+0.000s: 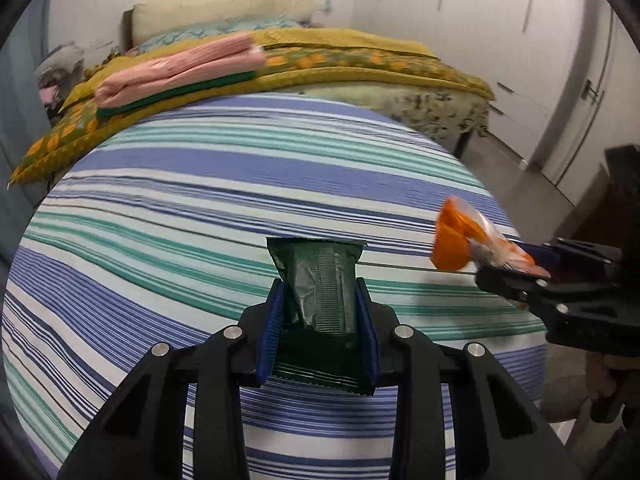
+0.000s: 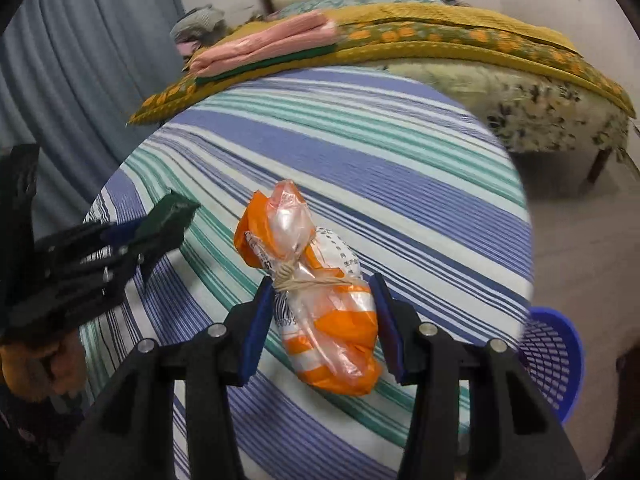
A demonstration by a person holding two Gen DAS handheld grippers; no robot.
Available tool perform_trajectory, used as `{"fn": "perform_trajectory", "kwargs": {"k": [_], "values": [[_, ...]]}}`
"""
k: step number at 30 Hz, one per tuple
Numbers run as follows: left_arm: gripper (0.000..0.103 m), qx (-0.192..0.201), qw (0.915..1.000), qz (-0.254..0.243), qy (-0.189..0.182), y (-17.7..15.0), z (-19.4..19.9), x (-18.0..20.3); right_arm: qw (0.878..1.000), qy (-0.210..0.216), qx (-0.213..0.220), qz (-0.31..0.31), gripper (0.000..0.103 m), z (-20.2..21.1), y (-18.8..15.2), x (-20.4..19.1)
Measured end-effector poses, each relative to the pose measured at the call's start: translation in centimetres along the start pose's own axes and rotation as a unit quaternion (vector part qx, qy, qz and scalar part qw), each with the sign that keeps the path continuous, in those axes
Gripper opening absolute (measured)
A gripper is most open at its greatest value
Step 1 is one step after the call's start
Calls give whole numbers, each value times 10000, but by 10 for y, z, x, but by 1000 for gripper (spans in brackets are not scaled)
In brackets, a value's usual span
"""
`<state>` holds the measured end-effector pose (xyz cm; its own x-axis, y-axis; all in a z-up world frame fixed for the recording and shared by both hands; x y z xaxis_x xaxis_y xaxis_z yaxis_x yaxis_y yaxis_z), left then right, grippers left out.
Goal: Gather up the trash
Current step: 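Carry the green and orange-white wrappers to the wastebasket and release both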
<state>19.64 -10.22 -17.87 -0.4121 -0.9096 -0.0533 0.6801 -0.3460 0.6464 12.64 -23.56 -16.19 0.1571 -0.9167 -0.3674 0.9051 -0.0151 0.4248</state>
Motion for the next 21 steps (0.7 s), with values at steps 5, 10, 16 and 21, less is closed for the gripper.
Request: {"fn": "perform_trajectory", "kwargs": {"k": [5, 10, 16, 21], "values": [[34, 171, 9997, -196, 3, -3, 19, 42, 9995, -119, 238, -146, 47, 35, -9, 21], [34, 308, 9985, -454, 47, 2, 32, 77, 9985, -227, 399, -306, 47, 63, -21, 44], [34, 525, 9951, -832, 82, 10, 46, 114, 9960, -341, 578, -590, 47, 88, -37, 75], [34, 583, 9929, -1040, -17, 16, 47, 143, 9929, -474, 676, -854, 47, 103, -51, 104]]}}
Point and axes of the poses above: each gripper's, at about its wrist camera, not at the fingertips, and z roughly against the way its jaws point, x to its right, y to its top, the point moved 9 cm from there along -z, roughly the way its jaws point, and after that the axes turned 10 degrees about y, right-handed, at the moved point
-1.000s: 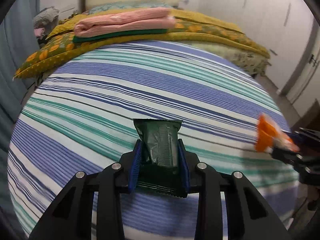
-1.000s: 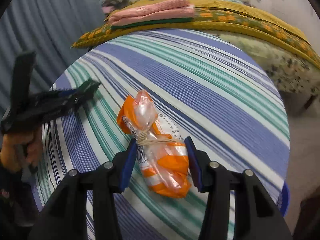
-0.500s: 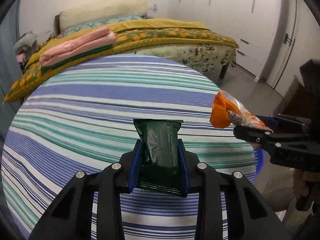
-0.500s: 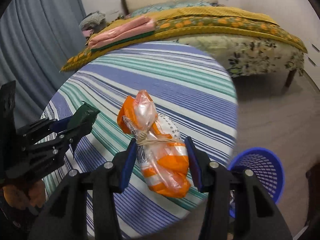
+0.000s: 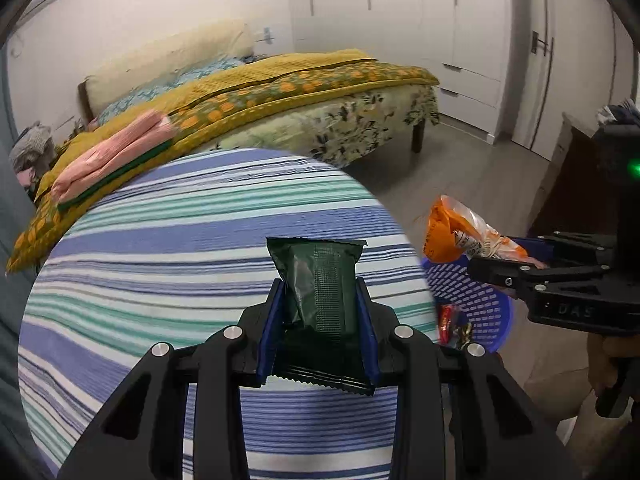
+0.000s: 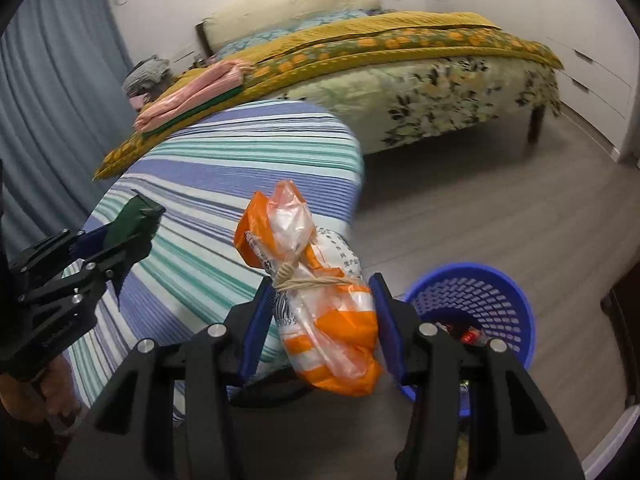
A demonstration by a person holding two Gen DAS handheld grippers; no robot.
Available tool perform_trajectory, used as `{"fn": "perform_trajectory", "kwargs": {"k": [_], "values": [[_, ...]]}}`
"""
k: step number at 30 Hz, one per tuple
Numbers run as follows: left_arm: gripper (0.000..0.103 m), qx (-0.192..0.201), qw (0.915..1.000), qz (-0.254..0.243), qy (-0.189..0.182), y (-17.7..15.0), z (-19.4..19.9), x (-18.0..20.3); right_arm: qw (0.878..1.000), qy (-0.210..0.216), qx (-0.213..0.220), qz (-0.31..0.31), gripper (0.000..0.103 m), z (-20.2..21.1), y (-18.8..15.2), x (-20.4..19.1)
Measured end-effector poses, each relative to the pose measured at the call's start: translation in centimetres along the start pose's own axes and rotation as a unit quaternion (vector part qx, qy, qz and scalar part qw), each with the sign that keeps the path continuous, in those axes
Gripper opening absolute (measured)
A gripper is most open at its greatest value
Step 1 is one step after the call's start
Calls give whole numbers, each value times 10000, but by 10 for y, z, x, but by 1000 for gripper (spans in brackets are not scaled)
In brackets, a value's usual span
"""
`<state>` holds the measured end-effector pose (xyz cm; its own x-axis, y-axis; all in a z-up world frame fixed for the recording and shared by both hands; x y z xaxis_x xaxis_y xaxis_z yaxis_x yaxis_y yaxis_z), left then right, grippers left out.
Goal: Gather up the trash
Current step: 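Carry the green and orange-white wrappers to the wastebasket and release both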
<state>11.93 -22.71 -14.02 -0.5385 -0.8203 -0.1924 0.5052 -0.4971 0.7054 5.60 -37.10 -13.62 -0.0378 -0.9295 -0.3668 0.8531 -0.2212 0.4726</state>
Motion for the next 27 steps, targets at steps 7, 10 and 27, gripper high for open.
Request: {"fn": "perform_trajectory", "kwargs": {"k": [7, 10, 27], "values": [[33, -274, 9958, -168, -862, 4, -6, 69, 9962, -634, 39, -604, 47, 10, -15, 79], [34, -517, 9894, -356, -1309, -1, -15, 115, 9884, -964, -118, -1168, 47, 3, -33, 132], [61, -1520, 9700, -647, -1785, -28, -162, 252, 9607, -977, 70, -2599, 74, -27, -68, 274]]}}
Point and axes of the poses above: each gripper's, at about its wrist camera, not at the fingertips, and z roughly against the way its jaws point, x to its right, y to its top, the point moved 9 cm from there along -z, roughly the way its jaws point, and after that the axes turned 10 degrees about y, right-handed, at the moved point
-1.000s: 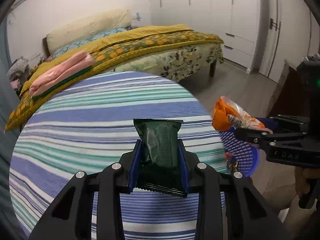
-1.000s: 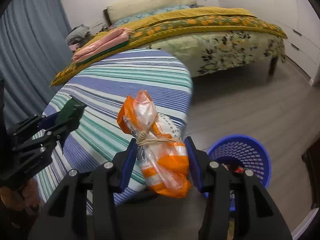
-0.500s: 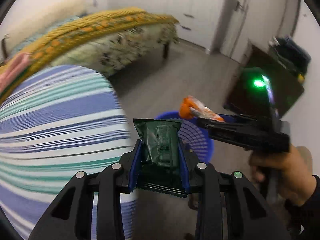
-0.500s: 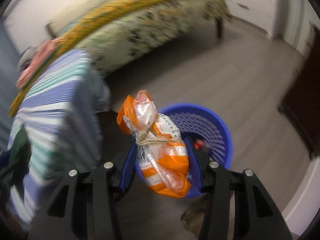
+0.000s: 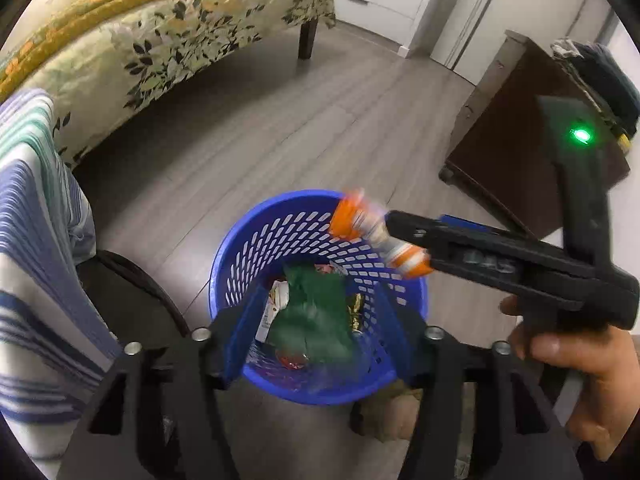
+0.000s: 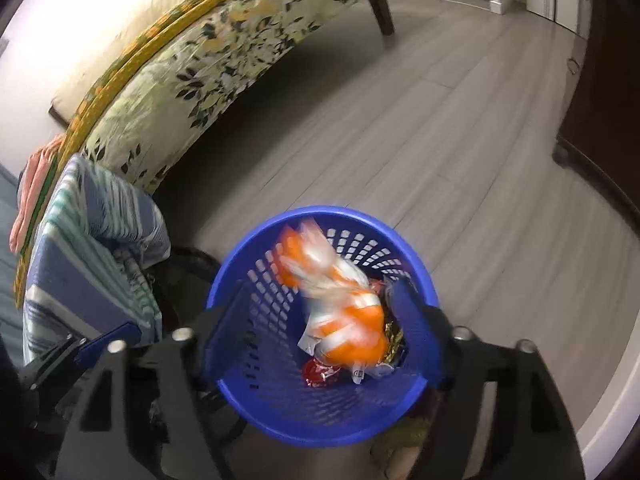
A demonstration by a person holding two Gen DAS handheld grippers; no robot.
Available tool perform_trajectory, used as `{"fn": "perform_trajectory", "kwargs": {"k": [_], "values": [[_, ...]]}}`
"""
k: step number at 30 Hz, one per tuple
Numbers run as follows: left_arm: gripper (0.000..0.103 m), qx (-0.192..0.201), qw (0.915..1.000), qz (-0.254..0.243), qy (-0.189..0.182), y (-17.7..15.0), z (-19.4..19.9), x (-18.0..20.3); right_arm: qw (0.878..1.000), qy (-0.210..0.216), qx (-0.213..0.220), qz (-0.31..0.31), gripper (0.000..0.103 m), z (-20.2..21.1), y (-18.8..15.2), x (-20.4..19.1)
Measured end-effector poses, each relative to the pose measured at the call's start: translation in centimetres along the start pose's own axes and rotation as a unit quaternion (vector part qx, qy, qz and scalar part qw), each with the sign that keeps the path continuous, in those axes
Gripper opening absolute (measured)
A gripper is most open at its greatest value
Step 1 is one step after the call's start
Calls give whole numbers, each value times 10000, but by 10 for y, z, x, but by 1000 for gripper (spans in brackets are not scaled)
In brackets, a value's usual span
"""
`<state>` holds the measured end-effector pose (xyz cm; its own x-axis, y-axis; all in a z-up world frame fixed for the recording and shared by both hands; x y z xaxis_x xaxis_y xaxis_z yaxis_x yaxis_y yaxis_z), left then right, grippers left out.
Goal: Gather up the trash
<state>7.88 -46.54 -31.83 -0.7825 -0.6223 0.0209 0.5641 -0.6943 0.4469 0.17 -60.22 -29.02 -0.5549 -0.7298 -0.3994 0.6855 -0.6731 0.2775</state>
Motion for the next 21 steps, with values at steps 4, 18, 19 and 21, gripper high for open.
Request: {"fn": "perform_trajectory", "kwargs": {"k": [4, 18, 19, 21], "values": [[84, 527, 9984, 80, 183, 2, 27, -8, 9994, -138, 235, -234, 87, 21, 2, 10], [98, 1813, 9797, -108, 850, -35, 154, -7, 9783, -1006, 1597, 851, 98, 179, -29, -46], [98, 1844, 9788, -77, 890, -37, 159, -7, 9752, -1140, 1706, 834, 98, 189, -32, -47], [98, 1912, 9761, 1, 1034, -40, 169, -9, 9760, -1293, 1541, 837, 98, 195, -38, -47]]}}
Point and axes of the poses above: each gripper's, at about its wrist camera, not at the fingertips, and z roughly against the way its jaws point, x to its right, y to its top, the point moved 9 cm from there along -z, roughly the way its jaws point, and after that the axes turned 10 degrees about y, right-handed, at the moved point
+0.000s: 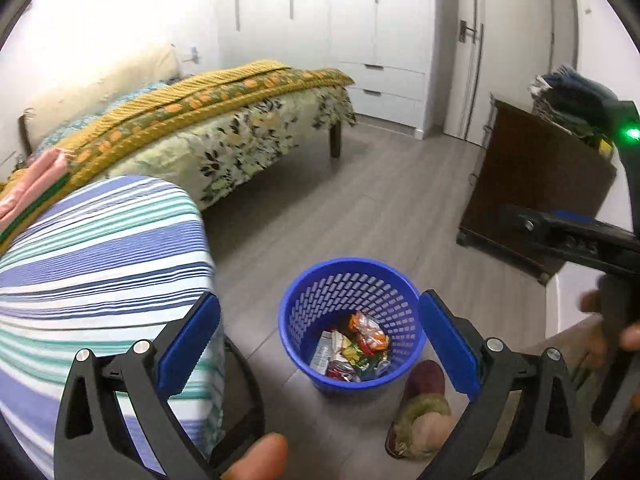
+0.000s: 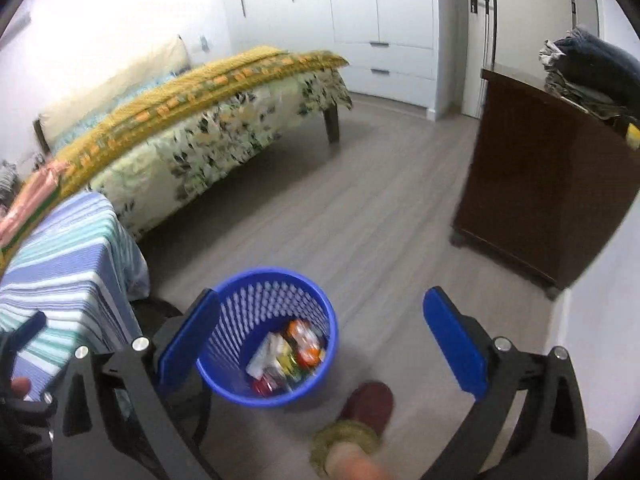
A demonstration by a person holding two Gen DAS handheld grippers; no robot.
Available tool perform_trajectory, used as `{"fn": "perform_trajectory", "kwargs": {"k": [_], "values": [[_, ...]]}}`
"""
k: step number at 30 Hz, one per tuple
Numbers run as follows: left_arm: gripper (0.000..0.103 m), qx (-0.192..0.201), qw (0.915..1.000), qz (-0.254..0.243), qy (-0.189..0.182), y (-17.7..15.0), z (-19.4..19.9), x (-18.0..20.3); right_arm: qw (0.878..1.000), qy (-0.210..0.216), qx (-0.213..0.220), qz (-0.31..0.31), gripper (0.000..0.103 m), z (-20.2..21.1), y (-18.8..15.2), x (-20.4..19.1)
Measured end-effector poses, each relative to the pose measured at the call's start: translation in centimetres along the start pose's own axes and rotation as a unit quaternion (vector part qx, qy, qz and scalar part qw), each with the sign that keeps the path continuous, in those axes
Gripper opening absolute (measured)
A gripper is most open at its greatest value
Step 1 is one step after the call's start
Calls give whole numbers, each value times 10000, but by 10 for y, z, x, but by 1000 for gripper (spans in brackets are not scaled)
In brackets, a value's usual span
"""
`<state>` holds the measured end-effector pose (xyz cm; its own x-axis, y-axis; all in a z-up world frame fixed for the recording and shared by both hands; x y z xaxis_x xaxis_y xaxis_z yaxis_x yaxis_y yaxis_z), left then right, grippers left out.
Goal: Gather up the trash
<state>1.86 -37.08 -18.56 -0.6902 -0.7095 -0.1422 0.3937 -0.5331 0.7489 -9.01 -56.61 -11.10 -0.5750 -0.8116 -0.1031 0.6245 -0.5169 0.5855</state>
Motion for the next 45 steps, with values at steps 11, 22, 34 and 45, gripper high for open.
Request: {"fn": "perform_trajectory", "kwargs": {"k": [11, 22, 34, 45], "values": [[98, -685, 9973, 101, 238, -16, 2, -9, 9956, 572, -701, 263, 98, 17, -36, -33], [98, -1079, 9940, -78, 184, -35, -5, -3, 9930, 474, -995, 419, 98, 20, -66, -49], [98, -1180, 9925, -150, 267, -39, -8, -2, 9909, 403, -1192, 472, 98, 16, -79, -47], [98, -1227, 9919, -138, 284, -39, -10, -2, 9903, 422, -1208, 540, 98, 17, -78, -50]]}}
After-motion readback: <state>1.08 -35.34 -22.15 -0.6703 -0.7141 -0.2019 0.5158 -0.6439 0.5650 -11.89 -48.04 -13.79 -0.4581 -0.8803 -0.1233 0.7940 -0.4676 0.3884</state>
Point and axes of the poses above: each gripper's, at about its wrist camera, not at the fingertips, and z roughly against the way its jaws point, x to its right, y to its top, the point moved 9 cm from there along -z, roughly the way its jaws point, and after that the axes turned 10 degrees about y, right-handed, at the moved point
